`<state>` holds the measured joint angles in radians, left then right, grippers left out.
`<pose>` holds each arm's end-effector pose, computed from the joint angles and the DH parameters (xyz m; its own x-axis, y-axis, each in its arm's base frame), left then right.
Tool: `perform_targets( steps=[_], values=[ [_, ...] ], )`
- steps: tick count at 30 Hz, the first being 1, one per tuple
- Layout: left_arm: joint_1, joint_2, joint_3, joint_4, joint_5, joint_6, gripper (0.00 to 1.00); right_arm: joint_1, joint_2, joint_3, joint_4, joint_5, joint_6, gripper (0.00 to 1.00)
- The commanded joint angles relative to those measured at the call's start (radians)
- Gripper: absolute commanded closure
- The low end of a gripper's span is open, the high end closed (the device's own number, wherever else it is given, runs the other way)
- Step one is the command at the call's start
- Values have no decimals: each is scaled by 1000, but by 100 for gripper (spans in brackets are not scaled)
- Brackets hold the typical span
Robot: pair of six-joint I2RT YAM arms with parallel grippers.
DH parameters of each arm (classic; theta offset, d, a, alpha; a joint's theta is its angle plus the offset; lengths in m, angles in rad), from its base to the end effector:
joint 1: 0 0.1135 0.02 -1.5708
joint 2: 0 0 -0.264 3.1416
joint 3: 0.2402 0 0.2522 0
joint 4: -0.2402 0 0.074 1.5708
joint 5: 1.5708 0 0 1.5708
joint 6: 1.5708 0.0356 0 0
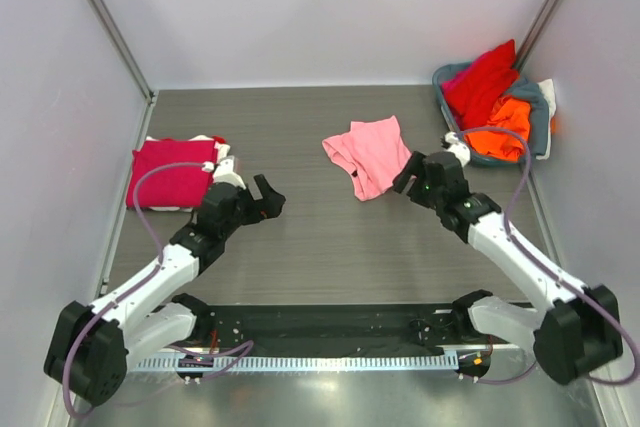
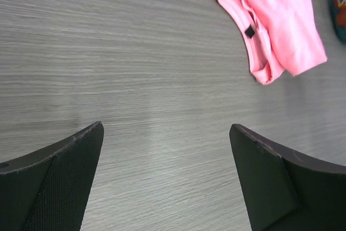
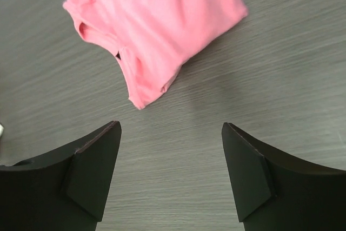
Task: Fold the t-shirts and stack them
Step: Flatten the tshirt out
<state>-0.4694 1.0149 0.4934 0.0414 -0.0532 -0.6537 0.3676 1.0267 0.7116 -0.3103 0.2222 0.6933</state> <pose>0.1972 -0.0979 0.2171 -0.5761 -0.3887 -0.7190 0.0747 0.8510 -0.5199 0.2109 0.0728 0.2569 -0.5377 0.4609 -0.7060 0.2078 0.8839 0.4189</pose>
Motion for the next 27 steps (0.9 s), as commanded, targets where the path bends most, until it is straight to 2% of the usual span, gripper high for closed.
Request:
perform_targets(
  steps=[1, 4, 7, 8, 14, 22, 27],
  values=[
    [2, -76, -44, 17, -103, -17, 0, 54, 110, 112, -12, 2, -100, 19],
    [2, -98, -47, 11, -105, -3, 0, 125, 243, 214, 7, 29, -156, 21],
    [2, -111, -41, 0, -111, 6, 0, 149, 376, 320, 5, -3, -199, 35],
    [2, -113, -41, -1, -111, 8, 0, 152, 413, 347, 7, -3, -209, 44],
    [2, -128, -46, -2, -108, -3, 0, 205, 678, 554, 5, 20, -300, 55],
    [2, -114, -44, -2, -134, -21, 0, 223, 995, 880, -52, -18, -367, 57],
    [2, -111, -42, 0, -132, -24, 0, 226, 1122, 1017, -67, 12, -383, 51]
  ],
)
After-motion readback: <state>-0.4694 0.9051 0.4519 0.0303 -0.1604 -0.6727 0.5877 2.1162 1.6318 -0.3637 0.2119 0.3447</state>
